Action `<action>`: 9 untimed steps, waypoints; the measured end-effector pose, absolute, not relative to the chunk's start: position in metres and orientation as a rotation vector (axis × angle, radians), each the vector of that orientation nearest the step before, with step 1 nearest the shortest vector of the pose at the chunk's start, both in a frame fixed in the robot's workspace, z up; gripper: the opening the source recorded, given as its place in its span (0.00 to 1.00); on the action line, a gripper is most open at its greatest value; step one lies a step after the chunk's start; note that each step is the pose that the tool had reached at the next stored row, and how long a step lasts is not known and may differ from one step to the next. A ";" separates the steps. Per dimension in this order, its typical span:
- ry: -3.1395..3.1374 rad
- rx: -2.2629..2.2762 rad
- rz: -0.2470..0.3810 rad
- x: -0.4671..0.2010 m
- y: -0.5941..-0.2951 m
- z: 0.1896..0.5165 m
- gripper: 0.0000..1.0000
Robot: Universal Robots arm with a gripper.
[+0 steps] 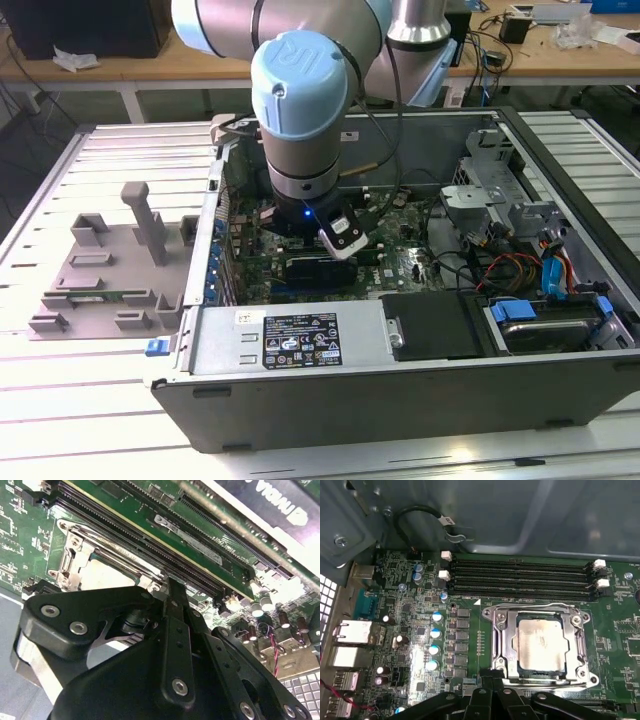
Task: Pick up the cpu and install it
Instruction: 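Install the second cpu locking lever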
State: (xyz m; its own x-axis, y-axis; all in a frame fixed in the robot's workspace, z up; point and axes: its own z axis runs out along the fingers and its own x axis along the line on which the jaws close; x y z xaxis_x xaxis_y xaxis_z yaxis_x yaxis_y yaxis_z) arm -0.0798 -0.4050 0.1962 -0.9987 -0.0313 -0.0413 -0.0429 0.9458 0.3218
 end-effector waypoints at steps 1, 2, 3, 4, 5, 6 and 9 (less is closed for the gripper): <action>3.061 -0.058 0.521 -0.080 -0.405 0.196 0.11; 3.060 -0.058 0.529 -0.081 -0.405 0.195 0.11; 3.059 -0.058 0.535 -0.081 -0.405 0.195 0.11; 3.057 -0.058 0.542 -0.082 -0.405 0.195 0.11; 3.057 -0.057 0.546 -0.082 -0.405 0.194 0.11; 3.056 -0.058 0.551 -0.083 -0.405 0.194 0.11; 3.053 -0.058 0.565 -0.084 -0.405 0.193 0.11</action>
State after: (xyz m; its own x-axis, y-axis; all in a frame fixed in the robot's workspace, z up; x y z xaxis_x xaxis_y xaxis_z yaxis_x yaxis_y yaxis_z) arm -0.0837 -0.4048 0.1933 -0.9986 -0.0299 -0.0426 -0.0432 0.9330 0.3571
